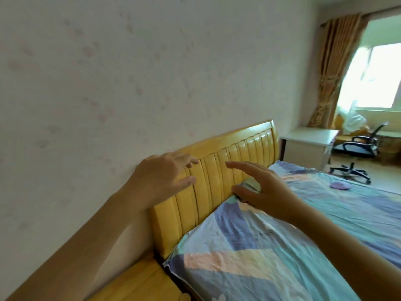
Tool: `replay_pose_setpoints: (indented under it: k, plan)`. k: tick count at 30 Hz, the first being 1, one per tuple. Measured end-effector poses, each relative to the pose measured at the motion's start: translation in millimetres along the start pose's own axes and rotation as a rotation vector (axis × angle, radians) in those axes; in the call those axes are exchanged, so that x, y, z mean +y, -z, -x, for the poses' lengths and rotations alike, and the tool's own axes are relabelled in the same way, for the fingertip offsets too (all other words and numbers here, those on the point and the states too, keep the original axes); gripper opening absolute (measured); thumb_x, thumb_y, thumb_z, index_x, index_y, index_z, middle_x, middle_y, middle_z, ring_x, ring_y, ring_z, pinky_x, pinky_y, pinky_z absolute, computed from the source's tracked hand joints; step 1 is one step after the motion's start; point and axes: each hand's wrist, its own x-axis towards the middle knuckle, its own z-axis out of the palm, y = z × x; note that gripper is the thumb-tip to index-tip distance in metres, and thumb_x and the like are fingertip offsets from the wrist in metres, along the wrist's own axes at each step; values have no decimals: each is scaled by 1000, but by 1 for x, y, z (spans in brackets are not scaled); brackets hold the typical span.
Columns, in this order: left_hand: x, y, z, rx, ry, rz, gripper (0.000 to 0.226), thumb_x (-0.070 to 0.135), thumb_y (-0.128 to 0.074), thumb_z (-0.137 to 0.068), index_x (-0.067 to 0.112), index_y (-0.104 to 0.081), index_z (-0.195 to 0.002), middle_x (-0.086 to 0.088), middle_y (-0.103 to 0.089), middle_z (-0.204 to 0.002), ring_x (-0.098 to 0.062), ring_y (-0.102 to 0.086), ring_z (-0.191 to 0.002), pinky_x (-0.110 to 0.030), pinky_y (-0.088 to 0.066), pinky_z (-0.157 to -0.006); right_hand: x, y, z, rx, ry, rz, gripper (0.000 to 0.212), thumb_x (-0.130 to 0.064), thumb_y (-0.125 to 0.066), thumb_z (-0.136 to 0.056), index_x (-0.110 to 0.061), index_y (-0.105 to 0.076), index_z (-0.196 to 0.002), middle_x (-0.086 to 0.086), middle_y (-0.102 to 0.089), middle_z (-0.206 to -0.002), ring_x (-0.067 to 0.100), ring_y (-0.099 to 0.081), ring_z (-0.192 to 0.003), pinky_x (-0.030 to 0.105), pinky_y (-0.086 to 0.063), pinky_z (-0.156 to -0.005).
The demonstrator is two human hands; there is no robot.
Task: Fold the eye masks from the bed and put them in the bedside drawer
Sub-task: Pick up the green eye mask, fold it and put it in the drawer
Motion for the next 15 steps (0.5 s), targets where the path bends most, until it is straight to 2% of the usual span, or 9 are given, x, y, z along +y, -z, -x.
replay_pose_setpoints:
  k: [5, 9, 11, 15]
  plan:
    - [48, 4, 2, 21, -167, 76, 46, 58, -43, -81, 39, -51, -122, 21, -61, -113, -3, -59, -102, -31, -48, -83, -19, 42, 70, 63, -135, 119, 51, -34, -62, -88, -47, -40, -133, -15, -54, -135, 5, -49, -124, 32, -42, -103]
    - [106, 5, -1, 32, -302, 139, 45, 58, -47, -80, 40, -52, -121, 21, -63, -112, -4, -61, -100, -26, -46, -77, -27, 85, 138, 101, -252, 226, 50, -39, -61, -88, -43, -42, -134, -16, -55, -134, 4, -49, -124, 37, -44, -103]
    - [141, 6, -6, 26, -374, 170, 47, 58, -46, -80, 39, -52, -123, 20, -62, -114, -5, -61, -103, -26, -45, -78, -31, 111, 175, 139, -306, 276, 49, -39, -61, -88, -41, -43, -134, -17, -56, -132, 3, -50, -123, 37, -45, -103]
    - [227, 2, -16, 23, -526, 220, 42, 52, -57, -85, 39, -51, -125, 20, -61, -118, -7, -61, -102, -26, -42, -79, -37, 168, 252, 218, -425, 357, 51, -35, -64, -88, -40, -44, -134, -16, -59, -128, 4, -52, -121, 36, -45, -102]
